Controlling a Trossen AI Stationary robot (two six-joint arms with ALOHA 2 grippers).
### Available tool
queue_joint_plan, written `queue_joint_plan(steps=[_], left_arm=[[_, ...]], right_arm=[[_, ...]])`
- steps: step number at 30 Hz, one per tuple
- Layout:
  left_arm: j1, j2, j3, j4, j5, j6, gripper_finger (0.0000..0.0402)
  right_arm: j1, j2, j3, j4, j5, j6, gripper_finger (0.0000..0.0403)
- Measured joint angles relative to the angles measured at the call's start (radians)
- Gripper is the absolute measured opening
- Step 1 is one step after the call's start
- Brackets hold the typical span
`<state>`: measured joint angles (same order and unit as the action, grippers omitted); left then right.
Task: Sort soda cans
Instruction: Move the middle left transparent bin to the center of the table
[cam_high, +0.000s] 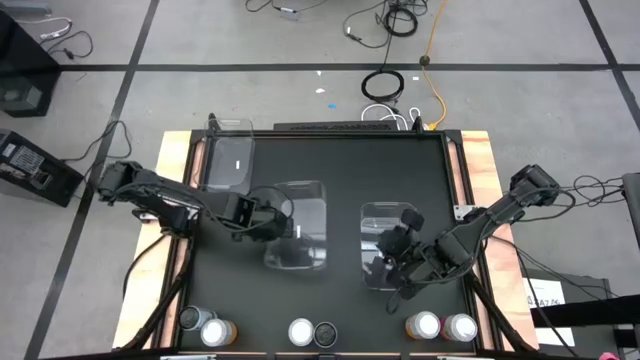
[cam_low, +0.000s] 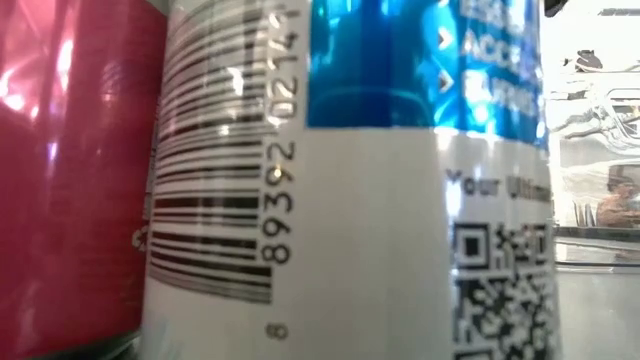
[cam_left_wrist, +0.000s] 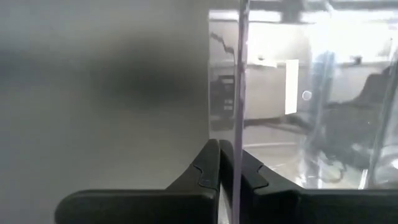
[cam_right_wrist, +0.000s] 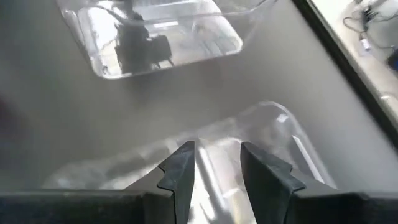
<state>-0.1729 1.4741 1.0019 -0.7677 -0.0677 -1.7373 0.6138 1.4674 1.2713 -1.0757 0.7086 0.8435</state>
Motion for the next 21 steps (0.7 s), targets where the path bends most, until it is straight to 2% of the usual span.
queue_joint_plan(steps=[4,8,13,17,21], left_arm=[[-0.006,0.114,0.116,-0.012,-0.011,-0.037,0.0013],[0.006,0.247,0.247,-0.024,-0.012,-0.045,0.0013],[0.009,0.383,0.366,-0.082,0.021,-0.043,0.0013],[0.007,0.424,0.396,-0.081,0.031,-0.062,0.0013],[0.008,0.436,0.397,-0.086,0.031,-0.059,0.0013]], right_arm=[[0.022,-0.138,-0.087,-0.018,0.000,-0.025,0.0123],[0.048,-0.332,-0.231,0.051,-0.003,-0.024,0.0123],[0.068,-0.539,-0.365,0.142,-0.085,-0.021,0.0123],[0.069,-0.628,-0.401,0.156,-0.128,-0.026,0.0123],[0.069,-0.657,-0.402,0.157,-0.134,-0.062,0.0123]])
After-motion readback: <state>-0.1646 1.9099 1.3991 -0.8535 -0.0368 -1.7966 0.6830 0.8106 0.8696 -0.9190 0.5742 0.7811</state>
